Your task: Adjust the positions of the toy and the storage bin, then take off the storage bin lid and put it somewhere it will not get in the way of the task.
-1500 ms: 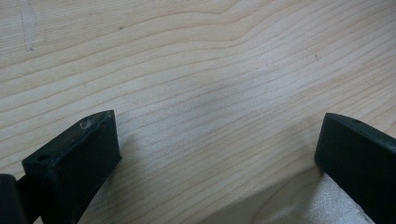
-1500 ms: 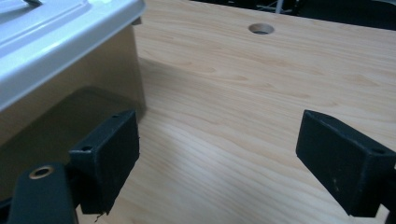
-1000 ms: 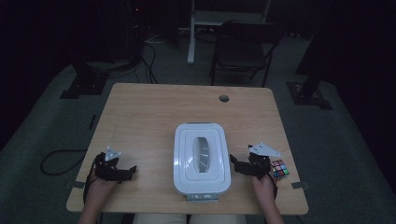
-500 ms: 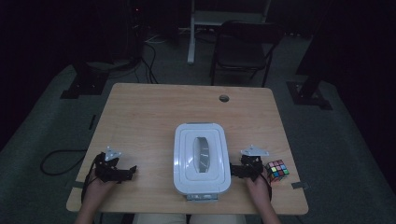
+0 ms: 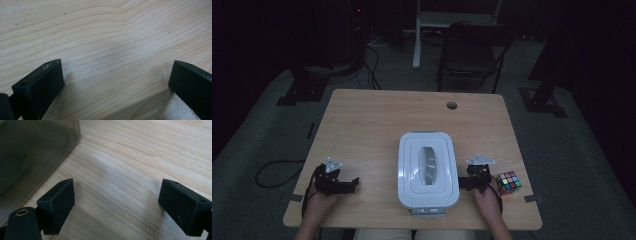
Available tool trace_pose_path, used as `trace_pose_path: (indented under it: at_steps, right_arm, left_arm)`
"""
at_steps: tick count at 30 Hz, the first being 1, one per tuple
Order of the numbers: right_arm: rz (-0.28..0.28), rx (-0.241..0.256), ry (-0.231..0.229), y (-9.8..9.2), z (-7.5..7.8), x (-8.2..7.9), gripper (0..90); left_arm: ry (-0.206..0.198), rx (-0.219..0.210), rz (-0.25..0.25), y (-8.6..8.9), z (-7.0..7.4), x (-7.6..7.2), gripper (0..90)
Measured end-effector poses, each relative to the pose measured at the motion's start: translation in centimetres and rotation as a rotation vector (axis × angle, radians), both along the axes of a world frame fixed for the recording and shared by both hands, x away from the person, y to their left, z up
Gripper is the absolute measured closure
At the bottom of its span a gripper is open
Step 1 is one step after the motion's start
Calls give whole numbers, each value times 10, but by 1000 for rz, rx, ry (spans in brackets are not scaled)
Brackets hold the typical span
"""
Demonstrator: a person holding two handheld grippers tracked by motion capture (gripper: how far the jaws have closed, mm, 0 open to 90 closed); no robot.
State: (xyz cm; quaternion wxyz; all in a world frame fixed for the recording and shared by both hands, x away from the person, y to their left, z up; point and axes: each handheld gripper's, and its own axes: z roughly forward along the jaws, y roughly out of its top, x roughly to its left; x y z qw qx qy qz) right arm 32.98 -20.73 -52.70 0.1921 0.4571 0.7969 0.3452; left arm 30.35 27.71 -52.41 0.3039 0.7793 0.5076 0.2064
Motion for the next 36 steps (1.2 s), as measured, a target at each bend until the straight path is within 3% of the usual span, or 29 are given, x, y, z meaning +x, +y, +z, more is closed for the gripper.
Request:
trace_pose_path:
  at_steps: [5,14,22,26,29,33,36]
  right_arm:
    - [0,-5,-1,1,0,0,132]
    - [3,-5,-1,0,0,-1,132]
    - [2,-5,-1,0,0,-1,132]
    - [3,-6,-2,1,0,-1,132]
    - [3,-6,-2,1,0,-1,132]
    - [3,-6,-2,1,0,-1,132]
    - [3,-6,-2,1,0,-1,132]
  left_arm:
    - [3,4,-33,2,0,1,6]
    - [45,-10,-90,-6,6,4,6]
    - [63,-40,-154,-18,23,-1,6]
    - [47,-57,-180,-24,34,-4,6]
    - [24,-97,-219,-32,52,-8,6]
    - [-10,-101,-267,-40,67,-12,6]
    - [-23,-142,-317,-45,76,-13,6]
